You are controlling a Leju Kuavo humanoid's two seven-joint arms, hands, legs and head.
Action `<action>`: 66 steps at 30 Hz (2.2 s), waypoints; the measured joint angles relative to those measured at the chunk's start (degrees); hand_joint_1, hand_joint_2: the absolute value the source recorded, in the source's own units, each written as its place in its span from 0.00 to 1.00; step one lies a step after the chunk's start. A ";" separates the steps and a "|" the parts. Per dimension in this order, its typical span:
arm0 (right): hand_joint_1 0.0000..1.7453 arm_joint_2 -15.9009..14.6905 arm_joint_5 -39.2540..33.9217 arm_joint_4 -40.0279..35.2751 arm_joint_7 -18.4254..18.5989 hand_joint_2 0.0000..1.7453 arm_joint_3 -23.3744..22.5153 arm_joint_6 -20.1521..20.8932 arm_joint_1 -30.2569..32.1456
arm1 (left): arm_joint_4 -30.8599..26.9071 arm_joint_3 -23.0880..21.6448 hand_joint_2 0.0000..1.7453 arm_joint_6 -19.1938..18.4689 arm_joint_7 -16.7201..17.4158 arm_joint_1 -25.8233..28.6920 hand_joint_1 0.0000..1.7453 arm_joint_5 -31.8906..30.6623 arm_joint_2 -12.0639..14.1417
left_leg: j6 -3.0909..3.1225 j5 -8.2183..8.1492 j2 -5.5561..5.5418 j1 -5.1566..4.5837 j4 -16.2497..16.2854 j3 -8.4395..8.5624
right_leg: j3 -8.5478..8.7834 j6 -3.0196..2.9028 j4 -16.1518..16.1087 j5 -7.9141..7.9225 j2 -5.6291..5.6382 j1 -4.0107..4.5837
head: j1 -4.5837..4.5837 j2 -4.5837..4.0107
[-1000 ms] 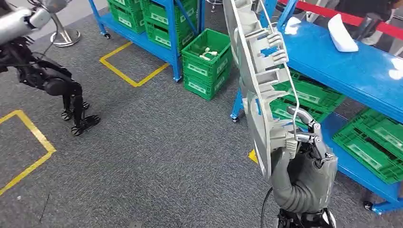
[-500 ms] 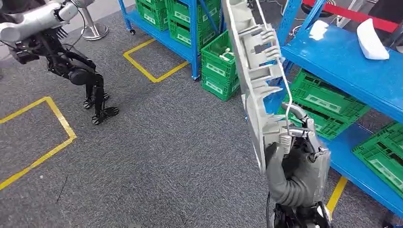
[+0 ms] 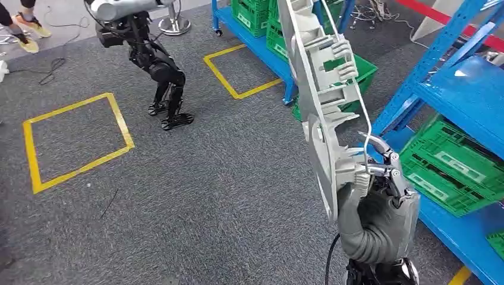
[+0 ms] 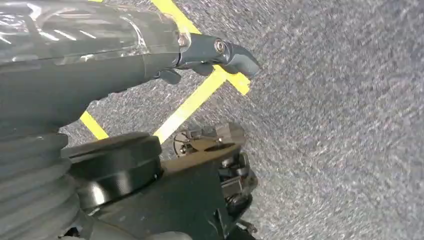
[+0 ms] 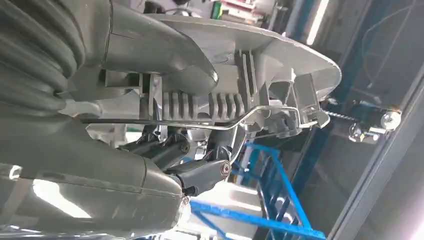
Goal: Take the parts from the cabinet and place them on the table.
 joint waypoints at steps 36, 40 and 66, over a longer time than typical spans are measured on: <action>1.00 0.02 0.00 0.06 0.00 1.00 0.02 0.00 -0.07 | 0.00 0.00 1.00 0.00 0.00 -0.01 0.00 0.00 -0.13 | 0.29 -0.20 0.62 -0.17 0.53 -0.89 | 4.12 0.02 -11.12 3.61 0.50 0.57 | -0.02 0.00; 1.00 0.02 0.02 0.04 0.00 1.00 0.02 0.02 -0.03 | 0.00 0.00 1.00 0.00 -0.02 0.01 0.00 0.00 0.00 | 1.14 -0.10 1.24 -0.29 0.02 -0.49 | 4.45 0.34 -11.92 4.06 0.72 0.49 | -0.59 0.00; 1.00 0.00 0.02 0.20 0.02 1.00 0.11 0.00 0.15 | 0.00 -0.02 1.00 0.00 -0.02 0.02 0.00 0.00 0.33 | -1.79 1.35 3.87 1.44 3.48 -2.43 | 4.38 -0.60 -10.81 3.70 -1.01 -0.51 | -2.75 0.00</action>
